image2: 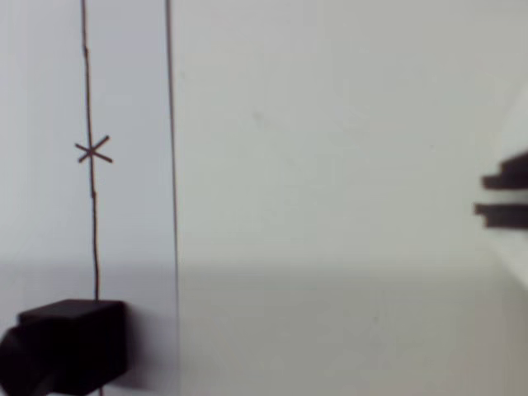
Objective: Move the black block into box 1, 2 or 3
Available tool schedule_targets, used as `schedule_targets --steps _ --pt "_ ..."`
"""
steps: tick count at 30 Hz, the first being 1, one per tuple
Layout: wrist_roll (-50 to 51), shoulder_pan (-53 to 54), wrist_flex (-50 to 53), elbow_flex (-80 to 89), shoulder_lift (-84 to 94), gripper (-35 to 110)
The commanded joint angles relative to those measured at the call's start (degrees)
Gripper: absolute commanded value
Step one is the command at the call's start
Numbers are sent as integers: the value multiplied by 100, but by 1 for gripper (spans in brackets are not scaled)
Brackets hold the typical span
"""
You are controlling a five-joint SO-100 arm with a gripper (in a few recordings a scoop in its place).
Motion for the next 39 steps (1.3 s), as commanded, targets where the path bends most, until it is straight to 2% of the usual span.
schedule_targets --steps 1,22,39 --pt "-88 -35 132 62 18 1" --pt "-53 -158 114 -132 -158 2" --pt "220 -272 -431 -2909 -3735 6"
